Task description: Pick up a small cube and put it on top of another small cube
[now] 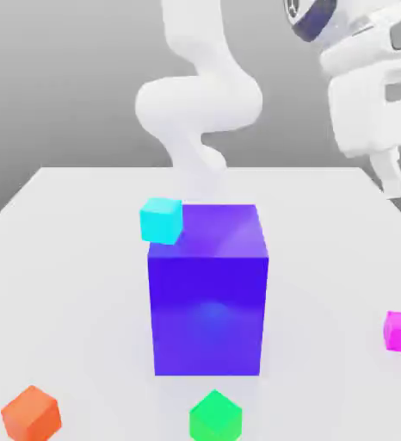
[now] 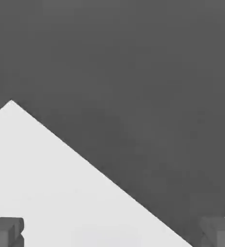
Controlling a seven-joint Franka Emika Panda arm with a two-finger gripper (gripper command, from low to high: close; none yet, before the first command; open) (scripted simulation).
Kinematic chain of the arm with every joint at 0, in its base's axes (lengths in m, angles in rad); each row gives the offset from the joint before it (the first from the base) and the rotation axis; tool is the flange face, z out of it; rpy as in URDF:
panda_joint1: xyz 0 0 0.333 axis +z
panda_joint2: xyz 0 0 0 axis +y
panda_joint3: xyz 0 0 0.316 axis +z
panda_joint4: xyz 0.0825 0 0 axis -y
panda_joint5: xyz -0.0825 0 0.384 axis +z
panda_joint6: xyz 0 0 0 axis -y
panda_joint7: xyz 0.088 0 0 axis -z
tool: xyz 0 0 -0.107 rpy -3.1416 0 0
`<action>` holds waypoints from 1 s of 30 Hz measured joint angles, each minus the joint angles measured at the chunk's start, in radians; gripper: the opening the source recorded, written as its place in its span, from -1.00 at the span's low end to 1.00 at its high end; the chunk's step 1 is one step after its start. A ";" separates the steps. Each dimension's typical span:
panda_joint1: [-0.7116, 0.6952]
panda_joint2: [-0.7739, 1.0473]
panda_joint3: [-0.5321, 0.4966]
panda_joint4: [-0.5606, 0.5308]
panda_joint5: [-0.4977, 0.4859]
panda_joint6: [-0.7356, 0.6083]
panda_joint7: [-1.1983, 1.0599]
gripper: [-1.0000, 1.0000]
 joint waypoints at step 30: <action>0.234 0.418 0.045 -0.091 -0.255 0.189 -0.046 -1.00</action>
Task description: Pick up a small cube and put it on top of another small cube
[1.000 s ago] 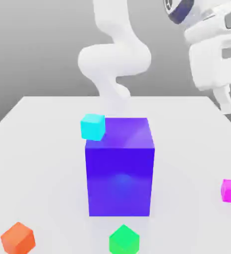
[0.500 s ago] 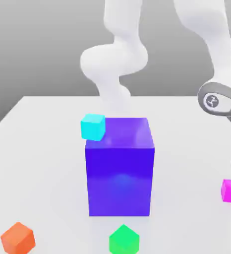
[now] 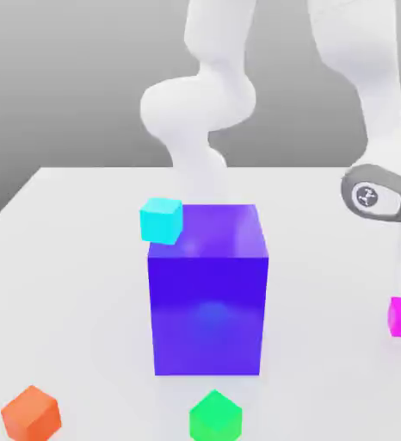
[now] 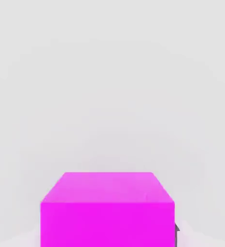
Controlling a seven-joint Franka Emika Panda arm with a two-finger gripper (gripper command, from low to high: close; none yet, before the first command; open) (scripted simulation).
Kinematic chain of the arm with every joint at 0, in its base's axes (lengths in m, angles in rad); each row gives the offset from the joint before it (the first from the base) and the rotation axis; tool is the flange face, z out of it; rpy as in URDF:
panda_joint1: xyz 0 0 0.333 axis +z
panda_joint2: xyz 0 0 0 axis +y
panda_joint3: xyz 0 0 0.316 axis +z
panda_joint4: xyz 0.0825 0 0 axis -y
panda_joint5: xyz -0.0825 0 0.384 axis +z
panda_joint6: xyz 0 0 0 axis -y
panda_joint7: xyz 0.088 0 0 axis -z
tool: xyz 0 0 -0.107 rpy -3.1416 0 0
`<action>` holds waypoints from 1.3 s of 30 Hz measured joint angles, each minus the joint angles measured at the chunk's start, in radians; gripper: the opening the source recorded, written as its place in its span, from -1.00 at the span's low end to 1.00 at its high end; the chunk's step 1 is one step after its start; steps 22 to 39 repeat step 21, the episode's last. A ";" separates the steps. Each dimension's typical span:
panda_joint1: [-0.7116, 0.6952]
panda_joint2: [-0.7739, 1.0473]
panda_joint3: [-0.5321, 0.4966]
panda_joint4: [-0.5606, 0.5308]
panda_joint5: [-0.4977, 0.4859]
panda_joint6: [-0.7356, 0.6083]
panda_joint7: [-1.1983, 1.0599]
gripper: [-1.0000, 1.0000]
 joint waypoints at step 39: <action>-0.467 0.062 -0.272 0.085 0.181 -0.021 -0.467 1.00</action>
